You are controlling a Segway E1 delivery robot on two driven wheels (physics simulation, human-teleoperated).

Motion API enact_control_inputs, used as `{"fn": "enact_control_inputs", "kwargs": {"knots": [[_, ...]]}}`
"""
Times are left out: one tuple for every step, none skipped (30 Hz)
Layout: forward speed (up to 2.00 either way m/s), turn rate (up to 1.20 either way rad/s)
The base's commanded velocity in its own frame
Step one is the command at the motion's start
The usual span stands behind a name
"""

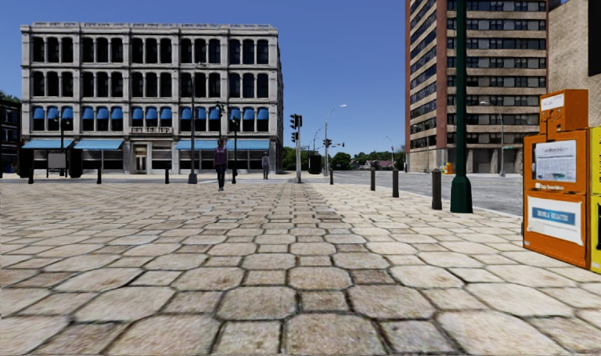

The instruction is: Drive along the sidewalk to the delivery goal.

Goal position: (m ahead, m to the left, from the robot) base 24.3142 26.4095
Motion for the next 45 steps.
{"fn": "enact_control_inputs", "kwargs": {"knots": [[1.92,0.0],[1.92,0.0],[1.92,0.0],[1.92,0.0],[1.92,0.0],[1.92,0.0],[1.92,0.0],[1.92,0.0],[1.92,0.0],[1.92,0.0],[1.92,0.0],[1.92,0.0],[1.92,0.0],[1.92,0.0],[1.91,0.0],[1.91,0.0],[1.91,0.0],[1.91,0.0],[1.91,0.0],[1.91,0.0],[1.91,0.0],[1.91,0.0],[1.91,0.0],[1.91,0.0],[1.91,0.0],[1.91,0.0],[1.91,0.0],[1.91,0.0],[1.91,0.0],[1.91,0.0],[1.91,0.0],[1.91,0.0],[1.91,0.0],[1.91,0.0],[1.91,0.0],[1.91,0.0],[1.91,0.0],[1.91,0.0],[1.91,0.0],[1.91,0.0],[1.91,0.0],[1.91,0.0],[1.91,0.0],[1.91,0.0],[1.91,0.0]]}}
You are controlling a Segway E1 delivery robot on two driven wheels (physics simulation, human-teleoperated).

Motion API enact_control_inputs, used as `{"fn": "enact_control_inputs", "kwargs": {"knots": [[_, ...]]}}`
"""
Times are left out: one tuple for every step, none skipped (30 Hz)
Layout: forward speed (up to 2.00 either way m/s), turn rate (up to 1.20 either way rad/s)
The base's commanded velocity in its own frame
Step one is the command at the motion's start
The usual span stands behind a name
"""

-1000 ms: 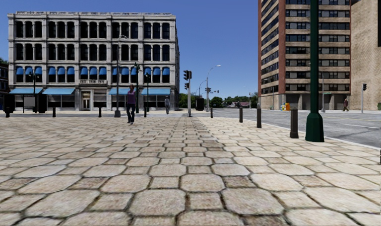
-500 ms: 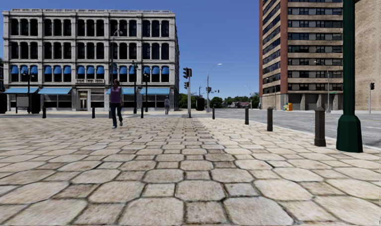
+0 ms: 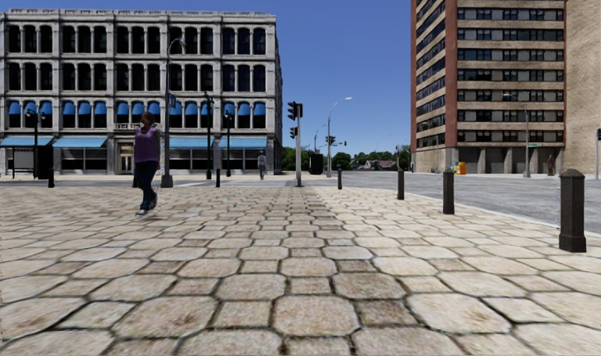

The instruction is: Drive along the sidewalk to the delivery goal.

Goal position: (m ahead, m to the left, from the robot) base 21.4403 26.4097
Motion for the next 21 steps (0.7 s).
{"fn": "enact_control_inputs", "kwargs": {"knots": [[1.91,0.0],[1.91,0.0],[1.91,0.0],[1.91,0.0],[1.91,0.0],[1.91,0.0],[1.9,0.0],[1.9,0.0],[1.89,0.0],[1.89,0.0],[1.89,0.0],[1.89,0.0],[1.89,0.0],[1.89,0.0],[1.89,0.0],[1.89,0.0],[1.88,0.0],[1.88,0.0],[1.88,0.0],[1.87,0.0],[1.87,0.0]]}}
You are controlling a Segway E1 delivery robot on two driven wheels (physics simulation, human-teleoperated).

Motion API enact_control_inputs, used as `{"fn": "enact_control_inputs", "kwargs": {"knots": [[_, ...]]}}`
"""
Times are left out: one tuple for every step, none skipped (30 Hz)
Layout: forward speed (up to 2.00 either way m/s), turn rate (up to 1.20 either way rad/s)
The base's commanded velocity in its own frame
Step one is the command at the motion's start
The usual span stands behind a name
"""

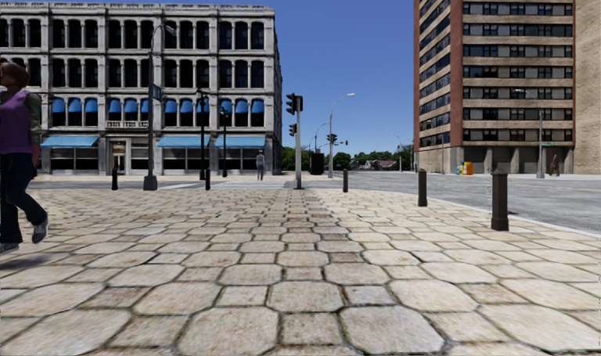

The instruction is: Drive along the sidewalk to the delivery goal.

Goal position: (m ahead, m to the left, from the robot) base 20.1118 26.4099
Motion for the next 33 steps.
{"fn": "enact_control_inputs", "kwargs": {"knots": [[1.87,0.0],[1.87,0.0],[1.87,0.0],[1.87,0.0],[1.86,0.0],[1.86,0.08],[1.86,0.57],[1.86,0.8],[1.86,0.89],[1.86,0.89],[1.86,0.41],[1.86,0.16],[1.86,0.16],[1.86,0.05],[1.86,0.01],[1.86,0.0],[1.86,0.0],[1.86,0.0],[1.86,0.0],[1.86,0.0],[1.86,0.0],[1.86,0.0],[1.86,0.0],[1.86,0.0],[1.86,0.07],[1.86,0.33],[1.86,0.69],[1.86,0.73],[1.86,0.74],[1.86,0.75],[1.86,0.75],[1.86,0.66],[1.86,0.66]]}}
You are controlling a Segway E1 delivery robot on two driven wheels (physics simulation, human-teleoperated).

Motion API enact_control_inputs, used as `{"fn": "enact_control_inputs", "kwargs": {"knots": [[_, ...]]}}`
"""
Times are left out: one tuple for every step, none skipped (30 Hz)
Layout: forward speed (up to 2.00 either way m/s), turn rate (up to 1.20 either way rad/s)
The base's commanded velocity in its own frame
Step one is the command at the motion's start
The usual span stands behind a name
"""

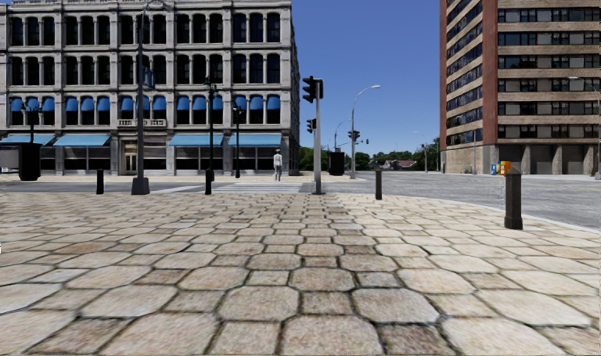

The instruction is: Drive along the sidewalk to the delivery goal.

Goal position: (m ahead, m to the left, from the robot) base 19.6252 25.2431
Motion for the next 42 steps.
{"fn": "enact_control_inputs", "kwargs": {"knots": [[1.86,0.5],[1.85,0.39],[1.85,0.18],[1.85,0.09],[1.85,0.06],[1.85,0.05],[1.85,0.05],[1.85,0.05],[1.85,0.04],[1.85,0.04],[1.85,0.04],[1.85,0.04],[1.85,0.04],[1.85,0.04],[1.85,0.03],[1.84,0.02],[1.84,0.02],[1.84,0.02],[1.84,0.02],[1.84,0.07],[1.83,0.3],[1.83,0.3],[1.83,0.61],[1.82,0.72],[1.8,0.69],[1.8,0.36],[1.79,0.15],[1.79,0.03],[1.79,0.0],[1.79,0.0],[1.79,0.0],[1.79,0.0],[1.79,0.0],[1.79,0.0],[1.79,0.0],[1.79,0.0],[1.79,0.0],[1.79,0.0],[1.79,0.0],[1.78,0.0],[1.78,0.0],[1.78,0.0]]}}
